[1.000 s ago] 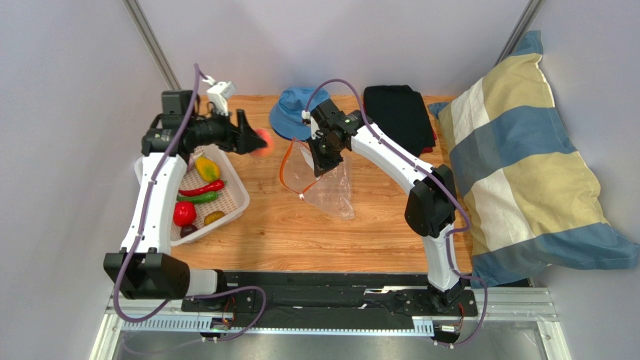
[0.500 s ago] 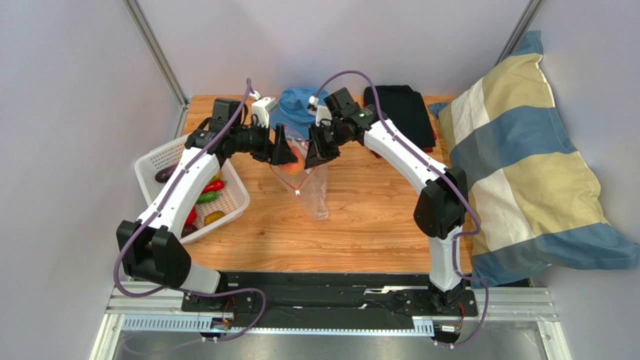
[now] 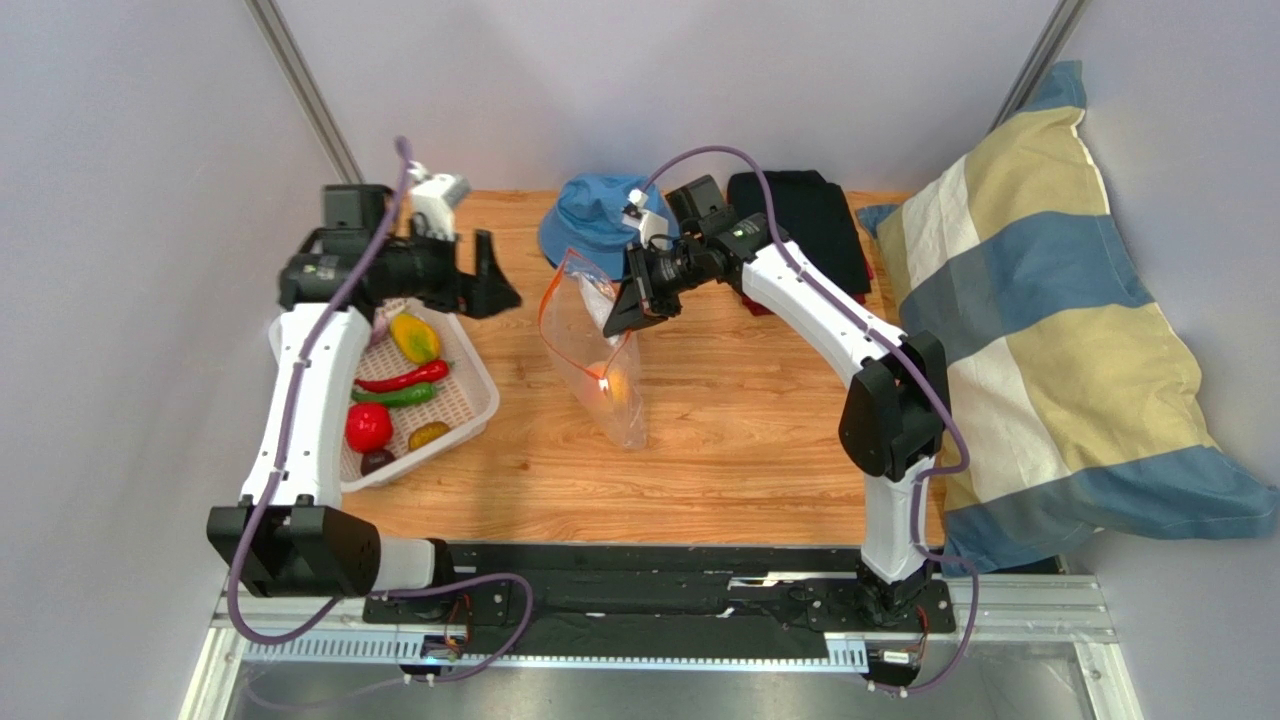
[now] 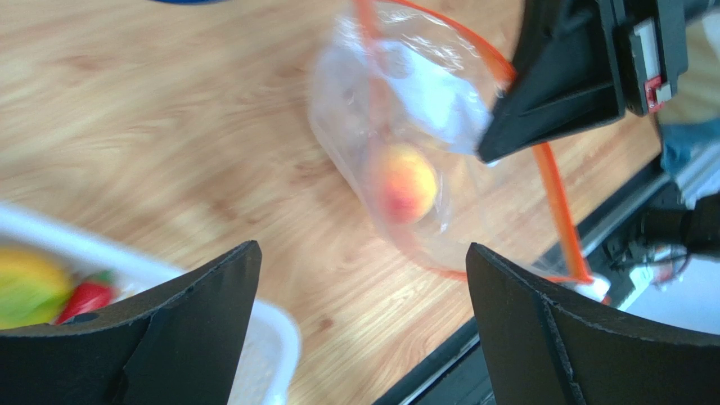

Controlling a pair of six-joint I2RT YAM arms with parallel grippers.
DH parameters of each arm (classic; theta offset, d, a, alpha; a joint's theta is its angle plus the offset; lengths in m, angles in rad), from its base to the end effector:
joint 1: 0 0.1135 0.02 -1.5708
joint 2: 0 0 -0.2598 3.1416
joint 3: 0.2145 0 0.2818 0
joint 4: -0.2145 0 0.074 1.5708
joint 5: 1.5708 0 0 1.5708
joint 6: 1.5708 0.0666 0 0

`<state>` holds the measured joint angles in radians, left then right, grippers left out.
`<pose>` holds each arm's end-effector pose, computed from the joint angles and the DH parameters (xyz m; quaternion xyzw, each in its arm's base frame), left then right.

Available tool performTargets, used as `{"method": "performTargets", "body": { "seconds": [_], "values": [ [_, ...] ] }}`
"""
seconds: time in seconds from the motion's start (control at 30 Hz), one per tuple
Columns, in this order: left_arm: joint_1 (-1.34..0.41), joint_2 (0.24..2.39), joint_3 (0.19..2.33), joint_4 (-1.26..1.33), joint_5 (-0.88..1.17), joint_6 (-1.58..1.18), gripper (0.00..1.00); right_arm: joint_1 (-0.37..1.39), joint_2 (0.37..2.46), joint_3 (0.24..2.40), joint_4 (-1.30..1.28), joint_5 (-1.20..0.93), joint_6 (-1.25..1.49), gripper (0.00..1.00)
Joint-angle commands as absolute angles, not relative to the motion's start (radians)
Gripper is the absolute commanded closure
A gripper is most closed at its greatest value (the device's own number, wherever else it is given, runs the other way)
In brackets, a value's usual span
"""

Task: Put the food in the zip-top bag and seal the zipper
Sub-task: Place the fake fruit in the zipper food storage bag, then pick up the fake fruit from the bin.

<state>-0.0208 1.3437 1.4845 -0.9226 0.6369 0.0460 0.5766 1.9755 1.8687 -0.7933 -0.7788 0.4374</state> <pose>0.3153 -0.0462 0.3748 0.1496 0.8723 -0.2844 0.3686 0.3751 0.2998 0.2875 -0.1854 0.8628 0.4612 0.0921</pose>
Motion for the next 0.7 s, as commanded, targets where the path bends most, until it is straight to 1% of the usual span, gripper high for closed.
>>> {"method": "performTargets", "body": {
  "seconds": [0.0,0.13,0.2,0.23,0.33,0.4,0.47,0.57,0.67],
  "values": [
    [0.201,1.367,1.568,-1.119,0.688,0.197,0.01,0.563,1.965,1.879,-0.749,-0.824,0.439,1.0],
    [0.278,1.365,1.499,-1.204,0.465,0.427,0.01,0.56,1.953,1.884,-0.765,-0.816,0.416,1.0],
    [0.316,1.374,1.486,-1.288,0.427,0.587,0.01,0.56,1.948,1.881,-0.773,-0.811,0.397,1.0],
    [0.324,1.403,1.488,-1.32,0.349,0.676,0.01,0.558,1.948,1.878,-0.779,-0.81,0.394,1.0],
    [0.356,1.459,1.489,-1.361,0.192,0.729,0.02,0.558,1.944,1.876,-0.788,-0.805,0.384,1.0],
    [0.399,1.476,1.483,-1.338,0.172,0.742,0.02,0.558,1.944,1.881,-0.799,-0.798,0.371,1.0],
    [0.402,1.486,1.435,-1.292,0.112,0.804,0.01,0.557,1.944,1.881,-0.807,-0.795,0.362,1.0],
    [0.402,1.506,1.353,-1.229,0.081,0.909,0.01,0.558,1.948,1.882,-0.816,-0.807,0.339,1.0],
    [0.402,1.571,1.341,-1.223,0.069,0.992,0.01,0.557,1.957,1.901,-0.828,-0.796,0.319,1.0]
  ]
}}
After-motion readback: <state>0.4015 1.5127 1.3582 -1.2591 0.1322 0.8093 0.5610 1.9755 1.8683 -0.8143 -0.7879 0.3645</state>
